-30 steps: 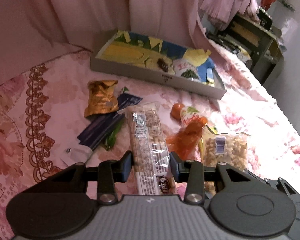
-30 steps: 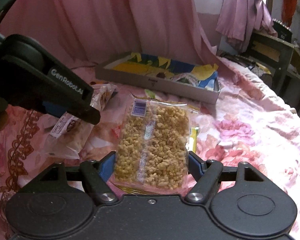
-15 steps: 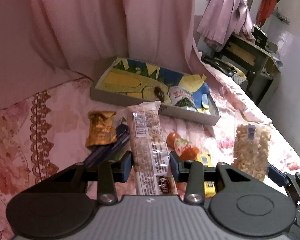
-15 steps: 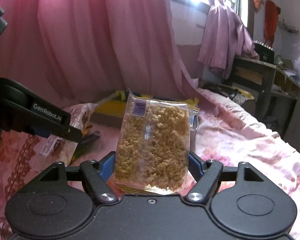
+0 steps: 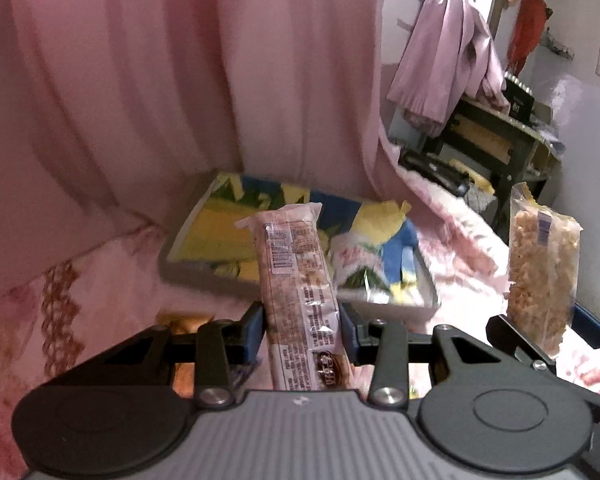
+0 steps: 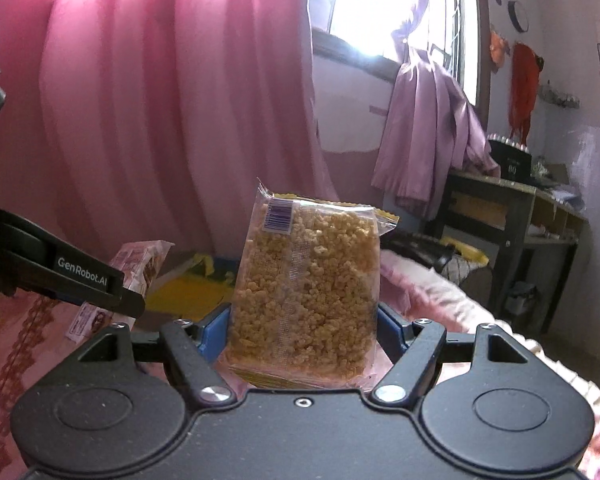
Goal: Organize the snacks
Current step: 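Carry the bar and the puffed-snack bag into the tray and open both tools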
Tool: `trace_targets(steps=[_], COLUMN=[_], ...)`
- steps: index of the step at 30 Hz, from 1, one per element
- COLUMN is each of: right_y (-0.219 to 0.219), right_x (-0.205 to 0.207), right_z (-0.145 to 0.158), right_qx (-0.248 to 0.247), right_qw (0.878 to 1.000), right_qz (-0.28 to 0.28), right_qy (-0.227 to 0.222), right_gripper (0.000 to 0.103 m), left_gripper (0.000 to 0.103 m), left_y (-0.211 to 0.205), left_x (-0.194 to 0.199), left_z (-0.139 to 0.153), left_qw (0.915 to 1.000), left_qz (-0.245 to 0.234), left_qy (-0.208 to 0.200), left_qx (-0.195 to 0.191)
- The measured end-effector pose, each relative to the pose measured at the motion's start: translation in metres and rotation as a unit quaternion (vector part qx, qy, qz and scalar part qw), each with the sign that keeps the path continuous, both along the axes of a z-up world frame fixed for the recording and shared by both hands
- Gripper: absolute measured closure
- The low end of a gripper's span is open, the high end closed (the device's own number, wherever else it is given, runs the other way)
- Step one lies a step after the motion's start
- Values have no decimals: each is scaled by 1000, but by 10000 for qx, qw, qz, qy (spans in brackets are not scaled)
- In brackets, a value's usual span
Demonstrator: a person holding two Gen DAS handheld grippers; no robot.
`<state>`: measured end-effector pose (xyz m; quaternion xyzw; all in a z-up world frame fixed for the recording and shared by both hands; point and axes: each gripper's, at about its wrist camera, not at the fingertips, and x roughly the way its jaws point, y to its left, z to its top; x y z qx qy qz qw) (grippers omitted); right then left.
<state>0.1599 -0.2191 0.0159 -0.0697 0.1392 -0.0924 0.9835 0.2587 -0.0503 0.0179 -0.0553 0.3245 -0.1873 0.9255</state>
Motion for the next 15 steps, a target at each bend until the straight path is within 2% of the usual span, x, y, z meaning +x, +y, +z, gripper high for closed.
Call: trace_targets(steps=[8, 15], right_y=[-27, -36], right_x=[59, 101], right_z=[10, 0], right_qx=[95, 192], right_qw=[9995, 9988], right_qz=[-145, -285], right_qy=[-250, -357], right_gripper=[27, 27], left_gripper=[59, 59], left_y=[-19, -29], left_x=[48, 94], left_z=[13, 5], left_qw=[9998, 9995], left_qz=[87, 245], left_qy=[-174, -93], left_qx=[-63, -167])
